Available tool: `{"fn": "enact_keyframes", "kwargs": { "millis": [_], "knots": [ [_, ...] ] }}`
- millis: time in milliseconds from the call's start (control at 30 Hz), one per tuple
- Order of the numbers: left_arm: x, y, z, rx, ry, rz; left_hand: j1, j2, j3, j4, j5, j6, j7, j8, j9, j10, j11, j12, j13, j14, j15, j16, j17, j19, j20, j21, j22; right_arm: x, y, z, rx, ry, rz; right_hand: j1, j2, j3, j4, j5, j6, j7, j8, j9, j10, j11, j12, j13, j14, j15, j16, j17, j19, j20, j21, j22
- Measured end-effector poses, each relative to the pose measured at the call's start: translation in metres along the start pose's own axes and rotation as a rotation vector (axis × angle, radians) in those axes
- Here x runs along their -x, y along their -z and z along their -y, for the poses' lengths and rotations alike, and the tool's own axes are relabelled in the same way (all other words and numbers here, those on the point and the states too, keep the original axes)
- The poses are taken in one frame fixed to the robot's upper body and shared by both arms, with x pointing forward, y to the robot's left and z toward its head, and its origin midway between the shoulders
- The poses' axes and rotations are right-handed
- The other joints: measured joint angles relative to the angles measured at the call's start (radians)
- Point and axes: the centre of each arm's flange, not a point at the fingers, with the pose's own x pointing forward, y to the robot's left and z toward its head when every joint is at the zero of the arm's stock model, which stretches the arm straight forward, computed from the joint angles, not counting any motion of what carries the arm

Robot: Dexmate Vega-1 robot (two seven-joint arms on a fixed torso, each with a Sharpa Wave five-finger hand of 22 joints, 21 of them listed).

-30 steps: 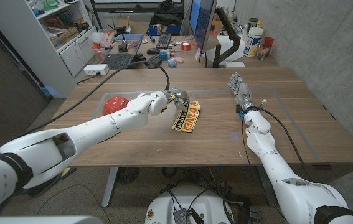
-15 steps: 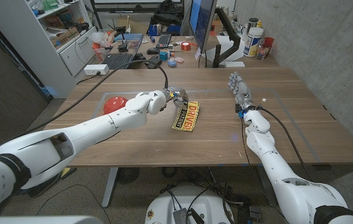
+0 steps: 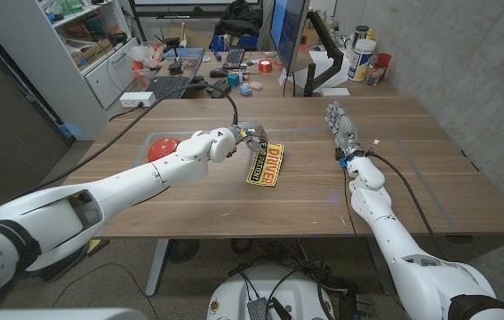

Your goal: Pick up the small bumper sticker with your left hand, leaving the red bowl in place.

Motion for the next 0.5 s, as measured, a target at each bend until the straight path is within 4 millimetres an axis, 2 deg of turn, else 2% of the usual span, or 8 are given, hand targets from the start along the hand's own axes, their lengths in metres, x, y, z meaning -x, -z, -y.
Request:
{"fn": "enact_keyframes", "kwargs": {
  "millis": [67, 200, 500],
  "knots": [
    [0.0013, 0.0015, -0.0026, 0.001, -0.008, -0.001, 0.004, 0.004, 0.000, 0.000, -0.006, 0.000, 0.000, 0.000, 0.000, 0.004, 0.001, 0.000, 0.000, 0.000, 0.000, 0.000, 0.000, 0.000, 0.000, 0.000, 0.000, -0.0001, -0.0003, -0.0011, 0.001, 0.000, 0.001, 0.000, 0.000, 0.000, 0.000, 0.000, 0.000, 0.000, 0.000, 0.000, 0.000, 0.000, 0.000, 0.000, 0.000, 0.000, 0.000, 0.000, 0.000, 0.000, 0.000, 0.000],
    [0.0026, 0.0025, -0.0047, 0.003, -0.017, -0.001, 0.004, 0.004, 0.000, 0.000, -0.006, 0.009, -0.002, 0.000, 0.000, 0.013, 0.026, -0.009, 0.000, 0.005, -0.005, 0.000, 0.000, 0.000, 0.000, 0.000, 0.000, -0.0005, -0.0014, -0.0021, 0.002, 0.000, 0.004, 0.000, 0.000, 0.000, 0.000, 0.000, 0.000, 0.000, 0.000, 0.000, 0.000, 0.000, 0.000, 0.000, 0.000, 0.000, 0.000, 0.000, 0.000, 0.000, 0.000, 0.000],
    [0.0061, 0.0053, -0.0106, 0.007, -0.034, -0.005, 0.007, 0.007, 0.000, 0.000, -0.014, 0.013, 0.002, -0.007, 0.000, 0.008, 0.031, -0.015, 0.000, 0.010, 0.000, -0.004, 0.003, 0.004, 0.004, -0.007, 0.000, -0.0018, -0.0034, -0.0062, 0.006, -0.007, 0.009, 0.000, 0.000, 0.000, 0.000, 0.000, 0.000, 0.000, 0.000, 0.000, 0.000, 0.000, 0.000, 0.000, 0.000, 0.000, 0.000, 0.000, 0.000, 0.000, 0.000, 0.000]
  ]
}}
